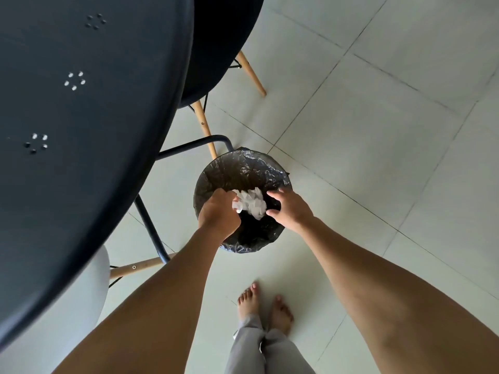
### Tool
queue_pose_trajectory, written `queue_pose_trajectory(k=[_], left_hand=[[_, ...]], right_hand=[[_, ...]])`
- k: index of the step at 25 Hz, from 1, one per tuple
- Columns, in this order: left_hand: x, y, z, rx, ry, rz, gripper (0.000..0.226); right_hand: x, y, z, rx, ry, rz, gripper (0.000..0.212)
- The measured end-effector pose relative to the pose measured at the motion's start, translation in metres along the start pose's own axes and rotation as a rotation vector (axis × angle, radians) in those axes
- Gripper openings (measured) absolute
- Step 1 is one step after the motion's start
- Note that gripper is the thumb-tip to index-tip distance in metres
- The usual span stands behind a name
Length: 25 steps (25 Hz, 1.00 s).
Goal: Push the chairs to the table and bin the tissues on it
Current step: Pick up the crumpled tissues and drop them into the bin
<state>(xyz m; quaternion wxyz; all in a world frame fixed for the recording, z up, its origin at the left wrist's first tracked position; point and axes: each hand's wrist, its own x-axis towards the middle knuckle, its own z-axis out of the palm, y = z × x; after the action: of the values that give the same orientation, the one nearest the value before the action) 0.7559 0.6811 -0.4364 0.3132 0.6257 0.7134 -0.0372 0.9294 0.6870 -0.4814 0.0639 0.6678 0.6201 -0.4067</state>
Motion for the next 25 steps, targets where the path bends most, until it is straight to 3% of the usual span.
queue_pose_trajectory(k=[5,11,18,25], left_hand=[[0.007,-0.009,0.007,0.002,0.002,-0.029,0.045],[0.01,-0.013,0.014,-0.013,-0.028,-0.012,0.048],[-0.014,-0.003,-0.004,-0.039,-0.026,0.005,0.045],[-0.091,0.071,-0.088,-0.048,-0.002,0.074,0.042]], right_hand=[[-0.003,0.021,0.034,-0.42,-0.289,0.01,0.064],[-0.006,0.028,0.051,-0.528,-0.371,0.055,0.06],[-0.031,0.013,0.026,-0.462,-0.284,0.07,0.06],[-0.12,-0.038,-0.106,-0.381,-0.032,0.06,0.053]])
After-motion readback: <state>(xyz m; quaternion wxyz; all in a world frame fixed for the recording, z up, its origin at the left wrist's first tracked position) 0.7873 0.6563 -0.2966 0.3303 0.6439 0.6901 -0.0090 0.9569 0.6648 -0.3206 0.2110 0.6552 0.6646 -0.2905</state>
